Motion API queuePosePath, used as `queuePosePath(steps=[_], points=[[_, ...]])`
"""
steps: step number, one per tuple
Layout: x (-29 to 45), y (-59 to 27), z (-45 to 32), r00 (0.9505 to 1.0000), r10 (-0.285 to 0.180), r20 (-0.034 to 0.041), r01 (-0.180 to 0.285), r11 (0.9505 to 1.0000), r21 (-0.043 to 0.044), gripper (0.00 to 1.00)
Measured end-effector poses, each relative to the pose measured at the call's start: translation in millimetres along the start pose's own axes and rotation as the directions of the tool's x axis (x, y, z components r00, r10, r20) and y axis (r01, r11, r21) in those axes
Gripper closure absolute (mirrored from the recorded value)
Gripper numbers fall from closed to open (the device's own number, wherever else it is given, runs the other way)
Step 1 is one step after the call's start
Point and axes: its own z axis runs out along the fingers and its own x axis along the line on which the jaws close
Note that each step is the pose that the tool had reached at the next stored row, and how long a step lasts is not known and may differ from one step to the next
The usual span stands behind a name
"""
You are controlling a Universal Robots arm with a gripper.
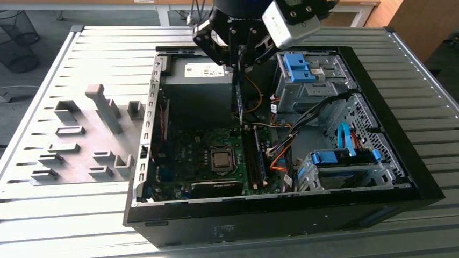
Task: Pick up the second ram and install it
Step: 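Insert the second ram into the second slot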
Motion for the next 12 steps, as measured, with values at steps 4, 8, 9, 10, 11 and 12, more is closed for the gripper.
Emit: queuePosePath(steps=[4, 8, 9, 10, 11, 12], points=[[-6.4, -3.4, 6.8, 1.0000, -0.003, -0.0003, 0.003, 1.0000, 0.0003, 0.86], [-8.3, -5.3, 13.5, 0.9997, -0.026, -0.0007, 0.026, 0.9997, 0.0002, 0.86], [-10.8, -7.1, 22.8, 0.9976, -0.069, -0.0019, 0.069, 0.9976, 0.0000, 0.86], [-12.0, -7.5, 24.6, 0.9976, -0.069, -0.0019, 0.069, 0.9976, 0.0001, 0.86], [-13.7, -7.8, 26.5, 0.9976, -0.069, -0.0020, 0.069, 0.9976, 0.0002, 0.86], [-15.4, -7.9, 28.3, 0.9976, -0.069, -0.0019, 0.069, 0.9976, 0.0002, 0.86]])
